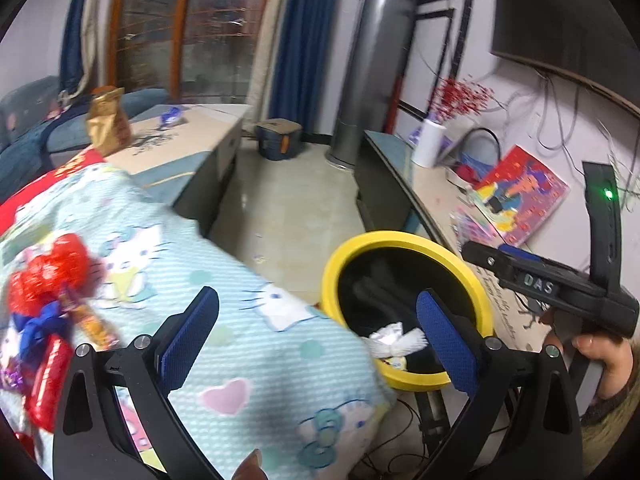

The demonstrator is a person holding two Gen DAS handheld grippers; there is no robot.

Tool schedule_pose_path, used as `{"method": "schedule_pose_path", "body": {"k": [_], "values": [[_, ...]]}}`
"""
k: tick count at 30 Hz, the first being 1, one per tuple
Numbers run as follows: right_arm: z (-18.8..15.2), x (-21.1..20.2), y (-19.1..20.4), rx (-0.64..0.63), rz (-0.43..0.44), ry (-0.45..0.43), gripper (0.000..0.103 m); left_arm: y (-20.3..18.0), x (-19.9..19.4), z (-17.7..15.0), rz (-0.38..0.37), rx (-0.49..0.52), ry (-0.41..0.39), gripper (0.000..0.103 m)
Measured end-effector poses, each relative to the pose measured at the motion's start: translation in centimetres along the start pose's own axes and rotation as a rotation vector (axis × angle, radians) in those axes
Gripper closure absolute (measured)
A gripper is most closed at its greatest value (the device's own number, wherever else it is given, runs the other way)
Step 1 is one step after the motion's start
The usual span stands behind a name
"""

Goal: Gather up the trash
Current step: 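Move both open tools back over the wrappers on the bed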

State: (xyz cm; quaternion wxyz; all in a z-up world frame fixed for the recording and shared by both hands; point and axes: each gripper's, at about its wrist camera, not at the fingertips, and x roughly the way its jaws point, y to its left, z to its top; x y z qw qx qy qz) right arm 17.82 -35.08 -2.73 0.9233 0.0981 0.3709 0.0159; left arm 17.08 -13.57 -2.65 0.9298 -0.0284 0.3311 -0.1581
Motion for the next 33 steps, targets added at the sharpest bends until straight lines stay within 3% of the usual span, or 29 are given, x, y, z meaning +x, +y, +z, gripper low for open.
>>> {"method": "schedule_pose_path", "body": {"k": [19, 33], "values": [[-1.9, -1.3, 10.0, -0.186, 0.167, 0.006, 0.035, 9.2, -6.5, -0.8, 0.202, -0.128, -0.090, 0.007], [-3.9, 0.4, 18.7, -0.350, 0.292, 0.070, 0.035, 17.2, -10.1, -2.6, 0.338, -0.263, -0.119, 0.007]]}}
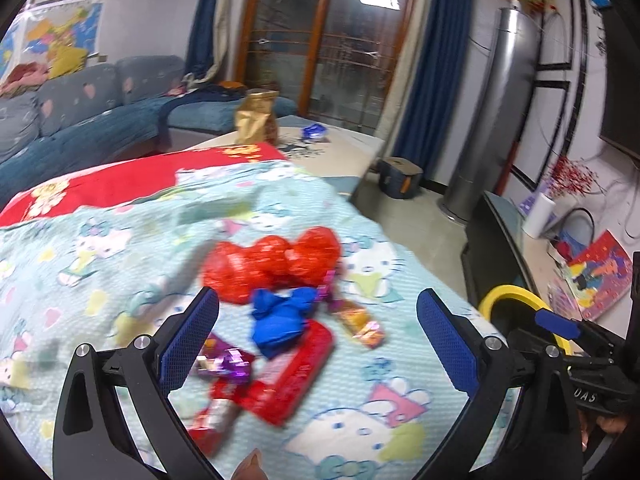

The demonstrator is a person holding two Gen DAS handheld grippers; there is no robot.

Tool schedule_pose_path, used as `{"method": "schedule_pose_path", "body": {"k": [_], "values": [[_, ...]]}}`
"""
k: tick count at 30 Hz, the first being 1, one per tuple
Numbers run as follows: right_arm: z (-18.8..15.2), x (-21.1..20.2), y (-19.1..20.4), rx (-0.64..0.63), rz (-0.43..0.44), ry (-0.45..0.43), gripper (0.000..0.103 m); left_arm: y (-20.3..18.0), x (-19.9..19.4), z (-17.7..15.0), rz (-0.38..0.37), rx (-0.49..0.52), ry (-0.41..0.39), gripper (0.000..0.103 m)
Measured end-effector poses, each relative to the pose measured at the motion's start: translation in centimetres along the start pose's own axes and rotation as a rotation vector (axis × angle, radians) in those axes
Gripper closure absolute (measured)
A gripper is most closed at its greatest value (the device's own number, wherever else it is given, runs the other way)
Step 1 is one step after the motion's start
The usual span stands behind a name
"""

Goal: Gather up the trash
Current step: 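Move both open tools back over the wrappers on the bed, then grasp the purple candy wrapper with the left tool while the right tool grasps the purple-gold packet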

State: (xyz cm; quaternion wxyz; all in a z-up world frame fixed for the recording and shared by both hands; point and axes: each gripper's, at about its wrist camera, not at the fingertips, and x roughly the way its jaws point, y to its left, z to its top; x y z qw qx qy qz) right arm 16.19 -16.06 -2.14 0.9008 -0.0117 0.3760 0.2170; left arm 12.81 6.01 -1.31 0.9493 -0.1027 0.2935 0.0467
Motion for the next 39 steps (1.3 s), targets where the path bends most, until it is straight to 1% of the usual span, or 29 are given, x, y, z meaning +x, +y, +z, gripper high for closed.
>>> {"method": "schedule_pose_path", "body": {"k": [7, 12, 16, 18, 20, 21, 22, 27, 29, 30, 31, 32, 34, 35, 38, 39], "values": [[0.9, 3.1, 3.6, -0.079, 0.046, 0.049, 0.036, 4.3, -0.5, -0.4, 0.066, -0.086, 0.015, 0.007], [1.5, 4.8, 5.2, -0.132, 0.065, 0.070, 0.040, 7.1, -0.6, -1.2, 0.107, -0.162, 0.048, 0.007], [1.9, 6.2, 6.2, -0.166, 0.074, 0.088, 0.046, 8.7, -0.5, -1.8, 0.100, -0.227, 0.073, 0.008], [2.1, 7.1, 6.6, -0.190, 0.075, 0.101, 0.048, 9.5, -0.1, -2.2, 0.078, -0.268, 0.104, 0.008], [2.3, 8.1, 7.0, -0.204, 0.077, 0.117, 0.053, 10.2, 0.5, -2.7, 0.053, -0.314, 0.135, 0.011], [2.3, 8.7, 7.2, -0.208, 0.077, 0.125, 0.054, 10.5, 0.8, -3.0, 0.040, -0.337, 0.152, 0.017], [2.3, 9.1, 7.4, -0.211, 0.075, 0.131, 0.056, 10.8, 1.2, -3.3, 0.029, -0.363, 0.174, 0.021], [1.9, 11.4, 8.0, -0.220, 0.092, 0.181, 0.065, 11.3, 2.7, -4.1, -0.010, -0.433, 0.223, 0.027], [1.6, 11.7, 8.0, -0.212, 0.094, 0.183, 0.072, 11.5, 3.4, -4.3, -0.026, -0.458, 0.236, 0.031], [1.6, 11.6, 8.0, -0.201, 0.109, 0.177, 0.075, 11.6, 3.7, -4.3, -0.030, -0.468, 0.241, 0.034], [1.5, 11.6, 8.0, -0.195, 0.117, 0.176, 0.083, 11.6, 3.9, -4.3, -0.031, -0.473, 0.244, 0.037], [1.5, 11.5, 8.0, -0.191, 0.120, 0.173, 0.086, 11.6, 4.2, -4.4, -0.032, -0.477, 0.247, 0.039], [1.2, 11.1, 7.9, -0.180, 0.124, 0.163, 0.090, 11.7, 4.7, -4.5, -0.031, -0.483, 0.251, 0.047], [1.0, 10.8, 7.7, -0.161, 0.136, 0.161, 0.093, 11.7, 4.8, -4.6, -0.032, -0.485, 0.251, 0.049], [0.5, 10.2, 7.4, -0.131, 0.144, 0.153, 0.094, 11.9, 5.2, -4.5, -0.035, -0.488, 0.251, 0.060], [0.3, 9.9, 7.3, -0.125, 0.147, 0.150, 0.094, 12.0, 5.3, -4.5, -0.033, -0.488, 0.252, 0.067]]}}
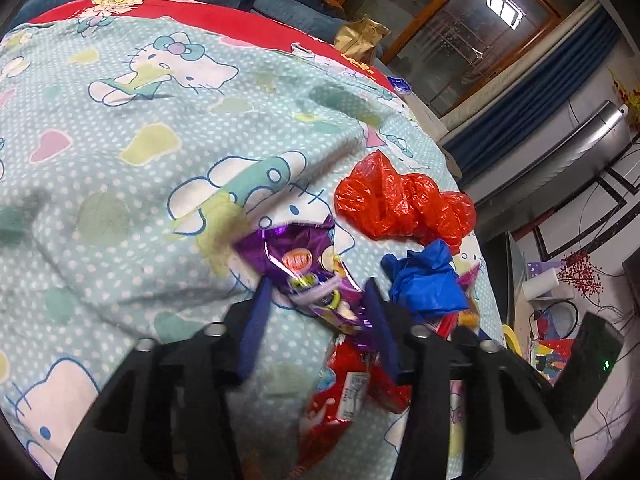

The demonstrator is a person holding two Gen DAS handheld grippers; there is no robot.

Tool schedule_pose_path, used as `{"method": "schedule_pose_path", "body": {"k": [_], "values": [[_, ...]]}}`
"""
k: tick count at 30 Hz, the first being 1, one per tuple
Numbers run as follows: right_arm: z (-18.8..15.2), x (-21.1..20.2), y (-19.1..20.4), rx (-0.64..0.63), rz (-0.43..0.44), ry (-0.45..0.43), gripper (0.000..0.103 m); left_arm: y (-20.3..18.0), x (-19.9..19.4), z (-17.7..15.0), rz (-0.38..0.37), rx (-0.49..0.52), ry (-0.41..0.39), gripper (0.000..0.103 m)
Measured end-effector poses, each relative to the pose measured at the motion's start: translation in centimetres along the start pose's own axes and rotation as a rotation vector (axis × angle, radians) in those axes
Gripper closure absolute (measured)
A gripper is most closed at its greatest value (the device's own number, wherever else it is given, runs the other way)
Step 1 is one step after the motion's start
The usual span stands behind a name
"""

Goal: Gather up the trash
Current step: 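Grasp the purple candy wrapper with the left tool while the right tool grasps the purple-gold packet, then carry both purple wrappers over the yellow bin and lower them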

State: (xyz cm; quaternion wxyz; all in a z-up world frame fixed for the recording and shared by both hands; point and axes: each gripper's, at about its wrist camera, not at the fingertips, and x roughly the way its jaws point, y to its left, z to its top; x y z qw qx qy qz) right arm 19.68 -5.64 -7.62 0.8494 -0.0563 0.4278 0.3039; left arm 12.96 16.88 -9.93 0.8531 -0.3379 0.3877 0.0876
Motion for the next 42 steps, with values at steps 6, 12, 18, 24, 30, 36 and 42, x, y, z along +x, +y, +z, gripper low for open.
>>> {"method": "schedule_pose_path", "body": {"k": [6, 12, 18, 24, 30, 36, 42], "values": [[-1.1, -1.6, -0.6, 0.044, 0.014, -0.015, 0.095, 0.1, -0.8, 0.4, -0.015, 0.012, -0.033, 0.084], [-1.4, -3.5, -0.8, 0.059, 0.024, -0.041, 0.095, -1.6, -3.2, 0.9, -0.032, 0.087, -0.105, 0.084], [-1.5, -5.4, -1.2, 0.072, 0.021, -0.069, 0.095, -4.7, -5.0, 0.8, -0.067, 0.179, -0.148, 0.084], [-1.7, -7.1, -2.1, 0.086, 0.004, -0.097, 0.095, -7.5, -5.8, 0.4, -0.109, 0.245, -0.156, 0.084], [-2.1, -9.1, -3.3, 0.112, -0.020, -0.127, 0.095, -9.7, -6.0, -0.4, -0.141, 0.296, -0.153, 0.084], [-2.7, -10.7, -4.8, 0.135, -0.051, -0.144, 0.095, -12.0, -6.0, -1.4, -0.170, 0.343, -0.144, 0.084], [-3.6, -12.0, -6.0, 0.157, -0.082, -0.153, 0.095, -13.9, -5.8, -2.5, -0.197, 0.384, -0.130, 0.084]]}}
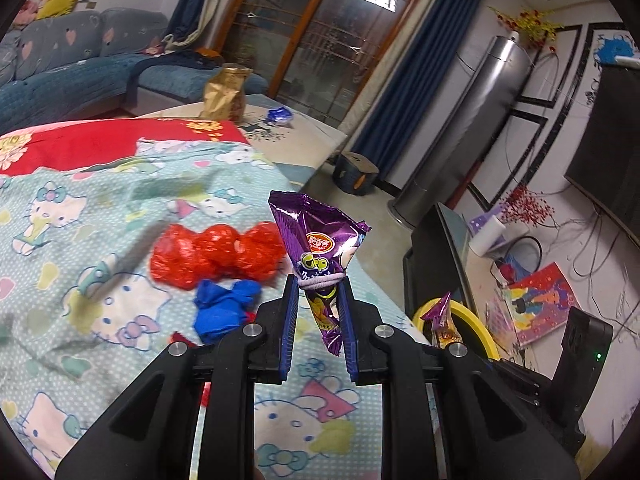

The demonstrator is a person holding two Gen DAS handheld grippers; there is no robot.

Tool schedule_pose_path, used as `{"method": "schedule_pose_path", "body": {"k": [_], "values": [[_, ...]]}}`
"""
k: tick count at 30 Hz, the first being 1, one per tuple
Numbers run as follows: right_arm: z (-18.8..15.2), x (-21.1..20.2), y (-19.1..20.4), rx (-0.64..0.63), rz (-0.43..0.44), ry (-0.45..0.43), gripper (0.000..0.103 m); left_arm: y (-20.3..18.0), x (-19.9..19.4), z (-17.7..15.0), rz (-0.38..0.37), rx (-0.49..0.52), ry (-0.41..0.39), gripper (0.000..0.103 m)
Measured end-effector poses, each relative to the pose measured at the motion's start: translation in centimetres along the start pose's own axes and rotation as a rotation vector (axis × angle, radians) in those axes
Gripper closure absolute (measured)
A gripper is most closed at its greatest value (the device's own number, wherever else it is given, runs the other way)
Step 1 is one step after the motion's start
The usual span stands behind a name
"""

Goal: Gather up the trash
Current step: 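Carry both purple wrappers over the yellow bin and lower them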

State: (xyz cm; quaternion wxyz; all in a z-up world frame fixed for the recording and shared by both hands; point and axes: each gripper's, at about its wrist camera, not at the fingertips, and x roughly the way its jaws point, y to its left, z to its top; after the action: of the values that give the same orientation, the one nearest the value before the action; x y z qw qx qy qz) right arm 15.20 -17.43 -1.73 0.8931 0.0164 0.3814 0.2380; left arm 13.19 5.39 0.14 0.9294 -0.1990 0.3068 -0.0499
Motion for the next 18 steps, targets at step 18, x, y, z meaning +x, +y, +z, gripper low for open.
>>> {"method": "schedule_pose_path", "body": {"k": [18], "values": [[-0.6, -3.6, -4.6, 0.073, -0.108, -0.043, 0.095, -5.4, 1.5, -1.0, -0.089, 0.107, 0.051, 0.084]]}}
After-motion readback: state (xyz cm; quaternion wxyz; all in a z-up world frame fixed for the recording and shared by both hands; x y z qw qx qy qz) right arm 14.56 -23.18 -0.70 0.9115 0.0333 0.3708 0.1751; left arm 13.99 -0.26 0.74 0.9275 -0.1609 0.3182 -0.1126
